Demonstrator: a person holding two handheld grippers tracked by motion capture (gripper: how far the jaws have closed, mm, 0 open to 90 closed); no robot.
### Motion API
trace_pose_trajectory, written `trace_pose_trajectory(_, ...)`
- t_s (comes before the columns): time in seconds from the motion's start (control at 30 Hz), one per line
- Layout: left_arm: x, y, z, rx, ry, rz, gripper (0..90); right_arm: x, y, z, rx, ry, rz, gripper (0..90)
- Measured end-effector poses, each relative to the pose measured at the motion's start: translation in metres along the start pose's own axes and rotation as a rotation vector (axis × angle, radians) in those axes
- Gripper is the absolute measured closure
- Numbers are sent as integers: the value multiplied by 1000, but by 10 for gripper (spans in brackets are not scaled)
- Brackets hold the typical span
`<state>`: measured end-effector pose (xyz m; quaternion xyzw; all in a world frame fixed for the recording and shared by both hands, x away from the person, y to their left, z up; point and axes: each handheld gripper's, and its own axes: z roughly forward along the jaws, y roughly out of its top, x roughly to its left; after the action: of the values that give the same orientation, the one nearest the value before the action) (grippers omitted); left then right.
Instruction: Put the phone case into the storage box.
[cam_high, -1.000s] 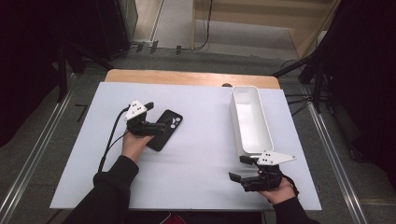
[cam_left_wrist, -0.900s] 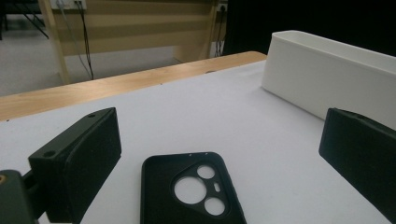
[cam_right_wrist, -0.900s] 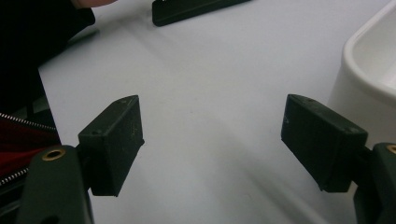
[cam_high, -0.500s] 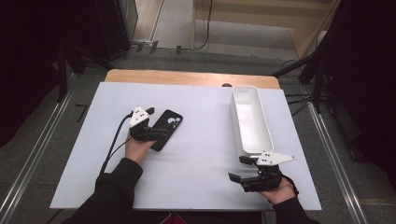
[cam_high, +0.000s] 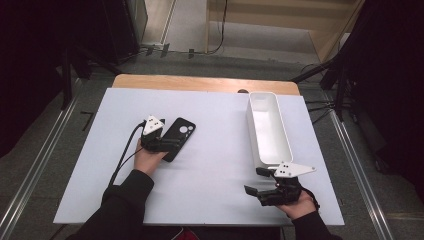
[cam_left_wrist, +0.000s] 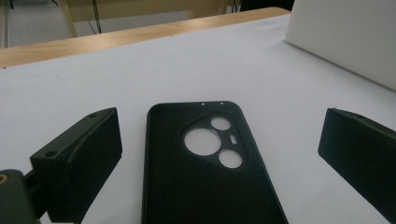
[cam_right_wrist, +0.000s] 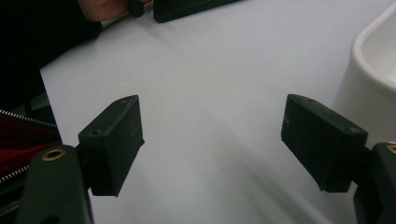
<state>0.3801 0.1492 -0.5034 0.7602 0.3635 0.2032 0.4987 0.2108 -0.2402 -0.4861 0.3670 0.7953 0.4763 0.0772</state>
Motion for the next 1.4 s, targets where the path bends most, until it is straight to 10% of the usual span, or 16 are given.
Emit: trace_pose_trajectory(1.4,-12,3,29,354,119,74,88,1,-2,1,19,2,-8,194)
